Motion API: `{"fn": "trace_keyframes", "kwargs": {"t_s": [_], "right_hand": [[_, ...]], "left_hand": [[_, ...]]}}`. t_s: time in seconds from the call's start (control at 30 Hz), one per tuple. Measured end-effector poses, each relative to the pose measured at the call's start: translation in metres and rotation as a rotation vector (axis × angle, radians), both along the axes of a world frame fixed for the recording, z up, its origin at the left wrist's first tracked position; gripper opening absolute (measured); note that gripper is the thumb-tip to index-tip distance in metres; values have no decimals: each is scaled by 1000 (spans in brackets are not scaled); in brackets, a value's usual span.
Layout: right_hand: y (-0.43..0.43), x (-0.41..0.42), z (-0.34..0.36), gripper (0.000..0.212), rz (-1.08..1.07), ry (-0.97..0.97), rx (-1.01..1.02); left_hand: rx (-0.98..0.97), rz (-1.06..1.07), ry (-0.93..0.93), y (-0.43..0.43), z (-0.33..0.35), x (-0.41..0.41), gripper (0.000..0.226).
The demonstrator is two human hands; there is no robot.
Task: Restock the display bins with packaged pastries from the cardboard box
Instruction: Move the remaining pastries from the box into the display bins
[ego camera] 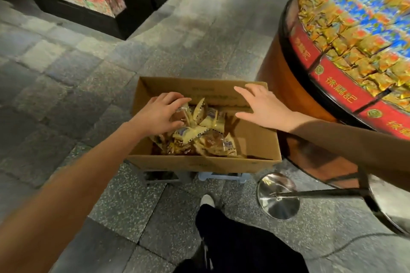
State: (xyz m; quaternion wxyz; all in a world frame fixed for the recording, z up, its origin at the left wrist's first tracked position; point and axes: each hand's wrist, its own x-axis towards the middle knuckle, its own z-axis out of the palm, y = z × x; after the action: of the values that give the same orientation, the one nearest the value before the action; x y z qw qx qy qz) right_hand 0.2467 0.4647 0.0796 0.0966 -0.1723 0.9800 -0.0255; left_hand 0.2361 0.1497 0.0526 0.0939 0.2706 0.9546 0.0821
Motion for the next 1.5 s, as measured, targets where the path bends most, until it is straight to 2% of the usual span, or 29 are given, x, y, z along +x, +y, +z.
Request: {"fn": "trace_keyframes", "kwargs": {"t_s": [0.2,0.43,0.63,0.8,1.0,1.13,1.3,1.5], "right_hand": [[-1,-47,-41,79,120,-142,123],[5,-69,-87,78,188,-169,138],[12,-84,-157,81,310,-217,180],[7,-86,-225,80,396,-349,174],[-5,-72,-290,86,318,-564,126],[-14,-72,-318,90,121,-754,-45],[-27,-80,-341,99,-118,-762,-125],[-35,-85,-365,91,-160,-770,-97]], "left_hand": [[0,-57,-84,21,-45,-54,73],[-60,-195,-186,28,-106,-91,73],[-126,-261,-182,23,-174,-122,74],[-184,-296,-240,13,-233,-130,70],[-247,-321,-378,19,-298,-117,79],[-269,-310,-378,17,-330,-116,88],[-151,-153,-460,17,-346,-124,94],[-182,-145,-418,33,-358,-129,99]]}}
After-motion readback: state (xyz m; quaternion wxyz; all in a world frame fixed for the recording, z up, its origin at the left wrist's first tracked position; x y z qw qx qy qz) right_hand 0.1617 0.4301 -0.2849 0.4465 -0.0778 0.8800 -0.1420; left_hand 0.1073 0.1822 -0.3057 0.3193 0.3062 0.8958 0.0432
